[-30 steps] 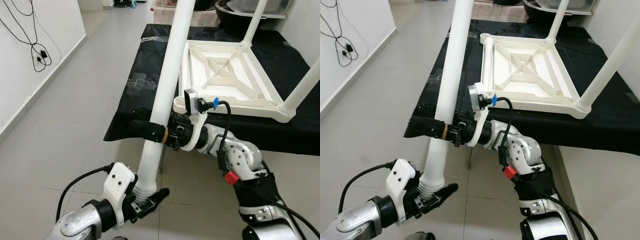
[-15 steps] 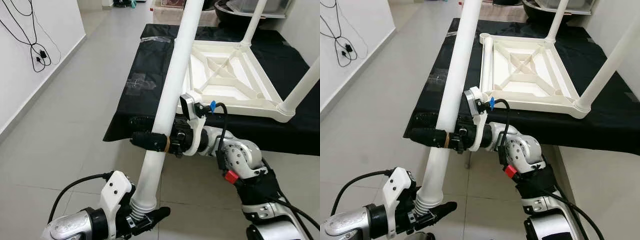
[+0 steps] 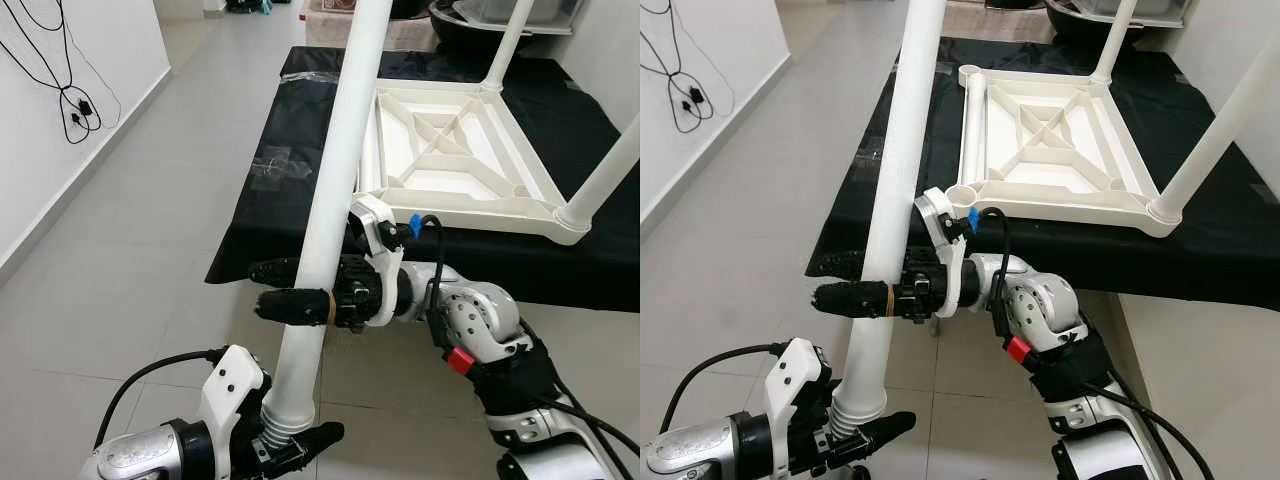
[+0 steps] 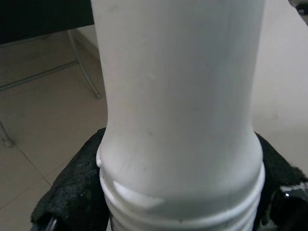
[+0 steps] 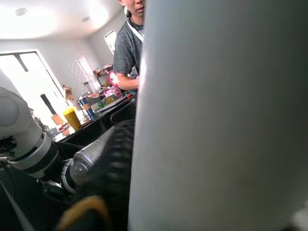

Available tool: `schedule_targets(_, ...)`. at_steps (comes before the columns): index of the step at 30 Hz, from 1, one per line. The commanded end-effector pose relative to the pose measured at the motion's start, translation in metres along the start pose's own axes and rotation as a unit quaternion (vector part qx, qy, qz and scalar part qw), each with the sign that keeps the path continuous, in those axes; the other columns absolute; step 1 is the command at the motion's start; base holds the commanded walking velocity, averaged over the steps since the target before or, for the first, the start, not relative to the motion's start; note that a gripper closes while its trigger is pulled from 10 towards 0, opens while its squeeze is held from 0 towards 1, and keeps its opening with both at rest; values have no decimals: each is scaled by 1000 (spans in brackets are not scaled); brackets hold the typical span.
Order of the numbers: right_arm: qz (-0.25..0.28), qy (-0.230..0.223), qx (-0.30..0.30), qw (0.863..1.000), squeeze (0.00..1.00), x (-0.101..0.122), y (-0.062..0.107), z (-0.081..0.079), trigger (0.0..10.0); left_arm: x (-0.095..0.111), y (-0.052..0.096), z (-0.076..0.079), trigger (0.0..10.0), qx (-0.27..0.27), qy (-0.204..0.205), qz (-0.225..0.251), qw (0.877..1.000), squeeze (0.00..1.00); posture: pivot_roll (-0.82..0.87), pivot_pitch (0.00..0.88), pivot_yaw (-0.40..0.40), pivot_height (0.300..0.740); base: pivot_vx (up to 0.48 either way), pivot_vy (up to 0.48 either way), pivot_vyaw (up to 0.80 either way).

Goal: Building children table

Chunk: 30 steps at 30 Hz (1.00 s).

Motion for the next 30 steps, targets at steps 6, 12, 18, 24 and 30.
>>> schedule_targets(6, 4, 2, 26, 1000, 0, 6, -6, -6, 0, -5, 1, 7, 10000, -21, 2, -15, 1000, 0, 130, 164, -29, 740, 0, 0, 0)
schedule_targets(12, 7, 3, 24, 1000, 0, 7, -6, -5, 0, -9, 1, 0, 10000, 0, 1, -28, 1000, 0, 128, 165, -31, 740, 0, 0, 0)
schedule_targets(18, 13, 6, 18, 1000, 0, 10, -6, -4, 0, -8, 0, -4, 10000, 14, 3, -22, 1000, 1000, 127, 162, -32, 740, 0, 0, 0)
schedule_targets(24, 27, 30, -11, 999, 0, 21, -3, 5, 0, -4, -1, -13, 10000, 48, -19, -9, 999, 1000, 127, 153, -33, 740, 0, 0, 0)
schedule_targets(30, 43, 53, -60, 996, 0, 33, 4, 18, 0, -3, 1, -23, 10000, 81, -27, -4, 996, 0, 128, 138, -31, 740, 0, 0, 0)
Point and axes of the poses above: a point about 5 cm out from each wrist's last joint towards the gripper, its own y axis pointing back from the gripper into the wrist, its own x axis along the axis of the wrist's last joint, z = x × y, the point moved 3 cm from there along -y, pointing out of the wrist towards the gripper, and after that the axes turned 5 degrees about y, right-handed, at the moved point
